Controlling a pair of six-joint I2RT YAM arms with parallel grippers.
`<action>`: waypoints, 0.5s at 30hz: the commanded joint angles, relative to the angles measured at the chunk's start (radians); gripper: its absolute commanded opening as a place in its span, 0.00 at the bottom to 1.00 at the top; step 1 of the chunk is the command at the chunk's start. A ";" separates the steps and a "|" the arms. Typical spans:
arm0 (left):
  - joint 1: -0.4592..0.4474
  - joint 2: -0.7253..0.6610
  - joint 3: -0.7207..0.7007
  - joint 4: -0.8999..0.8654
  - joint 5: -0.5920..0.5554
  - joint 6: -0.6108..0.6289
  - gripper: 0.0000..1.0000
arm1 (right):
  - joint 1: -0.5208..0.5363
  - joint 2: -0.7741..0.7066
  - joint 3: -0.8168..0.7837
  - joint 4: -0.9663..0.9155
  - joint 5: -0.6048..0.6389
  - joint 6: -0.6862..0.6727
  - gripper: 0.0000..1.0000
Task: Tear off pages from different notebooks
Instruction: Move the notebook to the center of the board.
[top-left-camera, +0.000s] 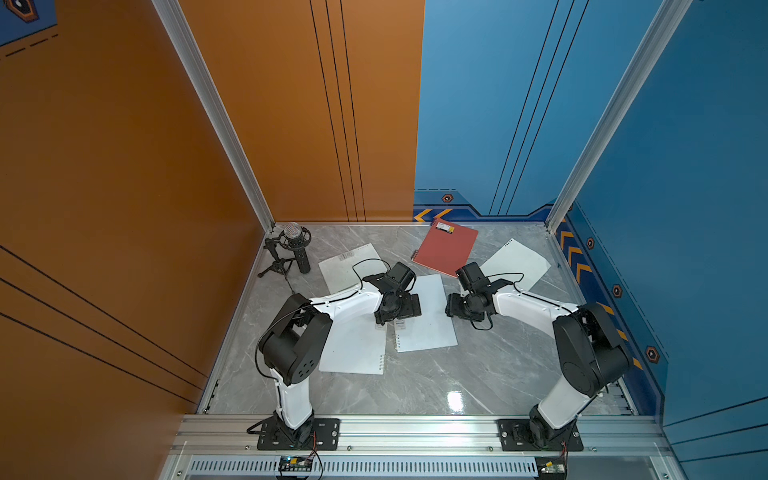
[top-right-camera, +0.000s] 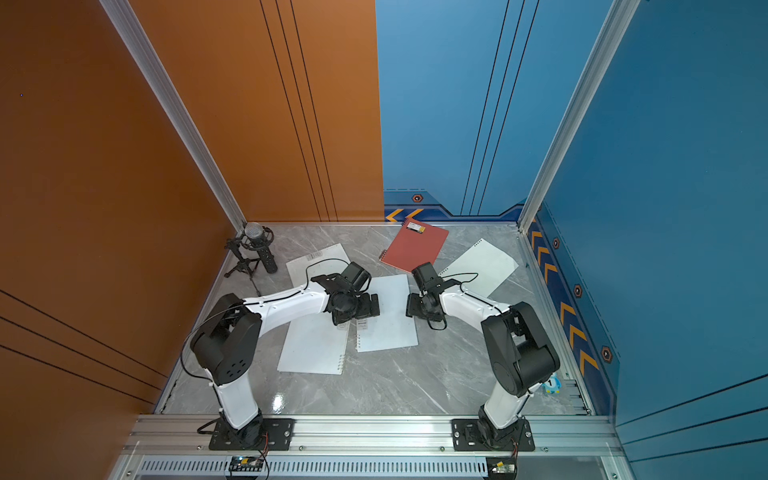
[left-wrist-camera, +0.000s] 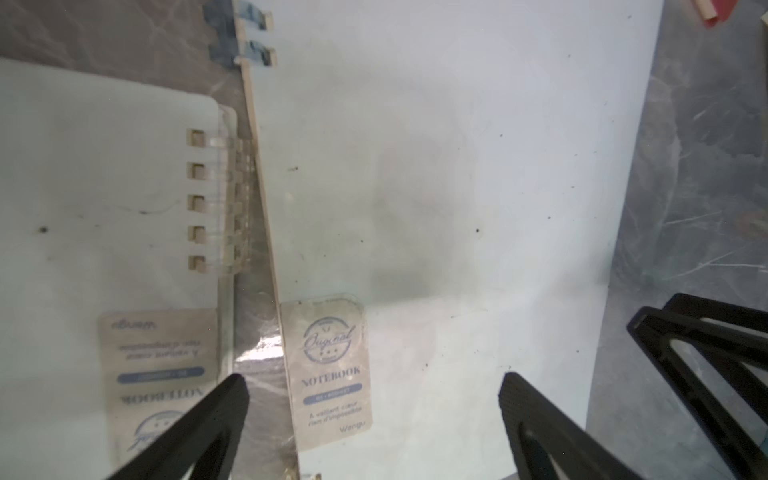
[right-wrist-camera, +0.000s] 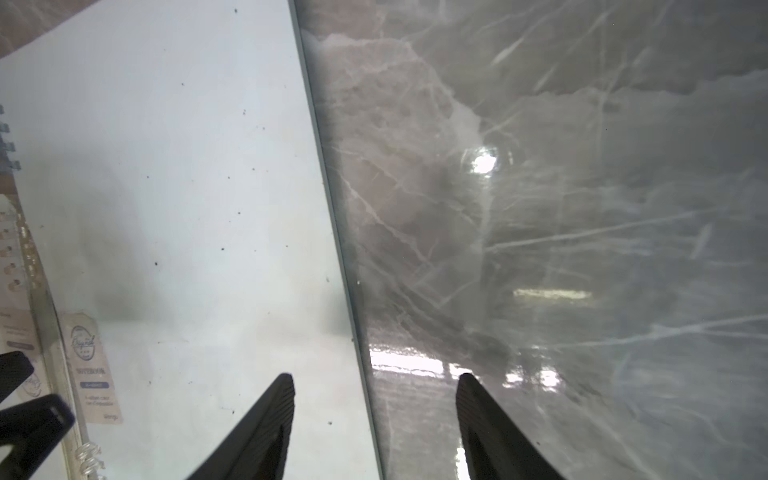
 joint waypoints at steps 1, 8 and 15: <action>0.003 0.041 0.036 -0.018 -0.020 -0.001 0.97 | 0.008 0.039 0.033 0.007 0.004 -0.020 0.65; -0.007 0.114 0.117 -0.018 0.017 0.009 0.96 | 0.011 0.078 0.024 0.042 -0.047 -0.031 0.63; -0.067 0.165 0.217 -0.019 0.076 -0.008 0.95 | -0.014 -0.020 -0.097 0.049 -0.045 -0.018 0.64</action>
